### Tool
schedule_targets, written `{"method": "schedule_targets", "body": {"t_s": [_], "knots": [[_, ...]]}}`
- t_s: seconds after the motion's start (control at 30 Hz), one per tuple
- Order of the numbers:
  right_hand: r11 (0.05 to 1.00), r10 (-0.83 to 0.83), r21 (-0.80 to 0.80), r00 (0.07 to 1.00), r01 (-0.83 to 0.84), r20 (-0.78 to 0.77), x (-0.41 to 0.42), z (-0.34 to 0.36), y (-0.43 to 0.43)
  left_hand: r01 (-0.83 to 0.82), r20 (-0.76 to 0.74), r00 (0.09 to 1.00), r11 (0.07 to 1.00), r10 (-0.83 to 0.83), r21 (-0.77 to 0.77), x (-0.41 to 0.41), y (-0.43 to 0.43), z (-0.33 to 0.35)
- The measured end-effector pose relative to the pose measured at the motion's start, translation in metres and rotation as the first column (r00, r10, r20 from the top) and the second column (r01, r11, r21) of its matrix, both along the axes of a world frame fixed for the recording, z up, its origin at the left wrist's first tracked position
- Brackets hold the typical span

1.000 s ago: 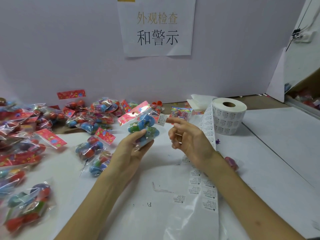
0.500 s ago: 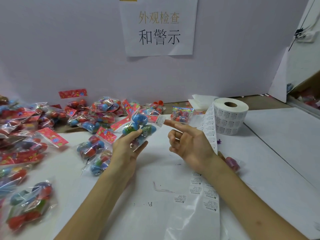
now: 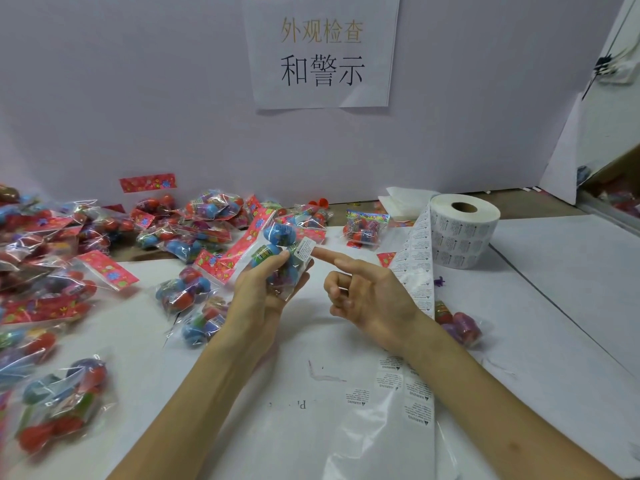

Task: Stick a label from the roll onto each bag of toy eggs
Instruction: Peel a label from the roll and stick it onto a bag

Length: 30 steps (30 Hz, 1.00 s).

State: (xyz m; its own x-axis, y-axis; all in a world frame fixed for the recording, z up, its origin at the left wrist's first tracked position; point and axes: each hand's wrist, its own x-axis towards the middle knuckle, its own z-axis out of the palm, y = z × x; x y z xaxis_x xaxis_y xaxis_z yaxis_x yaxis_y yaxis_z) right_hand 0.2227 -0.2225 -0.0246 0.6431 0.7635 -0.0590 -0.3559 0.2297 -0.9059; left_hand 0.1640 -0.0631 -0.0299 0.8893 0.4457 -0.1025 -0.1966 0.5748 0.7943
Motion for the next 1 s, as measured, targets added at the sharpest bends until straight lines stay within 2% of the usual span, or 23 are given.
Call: {"method": "schedule_targets", "body": {"t_s": [0.33,0.7,0.8,0.87,0.9,0.97,1.0], "knots": [[1.0,-0.004,0.005,1.0,0.004,0.022,-0.001,0.002,0.0,0.015,0.02,1.0,1.0,-0.015,0.015,0.0,-0.001,0.001],[0.998,0.012,-0.056,0.989,-0.003,0.147,-0.001,-0.003,0.003,-0.045,-0.022,0.999,0.999,0.046,0.028,0.001,0.001,-0.003],[0.993,-0.017,-0.105,0.971,0.044,0.237,0.003,-0.004,0.004,-0.055,-0.04,0.998,0.998,0.056,0.022,0.002,0.001,-0.003],[0.972,-0.097,-0.164,0.926,0.166,0.364,0.006,-0.005,0.004,-0.066,-0.057,0.996,0.998,0.067,0.024,0.003,0.001,-0.004],[0.941,-0.153,-0.202,0.873,0.272,0.462,0.008,-0.006,0.004,-0.068,-0.055,0.996,0.997,0.069,0.02,0.003,0.001,-0.004],[0.8,-0.213,-0.27,0.674,0.536,0.707,0.015,-0.011,0.002,-0.061,-0.034,0.998,0.998,0.06,-0.003,0.002,0.002,-0.003],[0.731,-0.207,-0.283,0.597,0.621,0.775,0.018,-0.013,0.0,-0.055,-0.025,0.998,0.998,0.055,-0.008,0.002,0.004,-0.001]]}}
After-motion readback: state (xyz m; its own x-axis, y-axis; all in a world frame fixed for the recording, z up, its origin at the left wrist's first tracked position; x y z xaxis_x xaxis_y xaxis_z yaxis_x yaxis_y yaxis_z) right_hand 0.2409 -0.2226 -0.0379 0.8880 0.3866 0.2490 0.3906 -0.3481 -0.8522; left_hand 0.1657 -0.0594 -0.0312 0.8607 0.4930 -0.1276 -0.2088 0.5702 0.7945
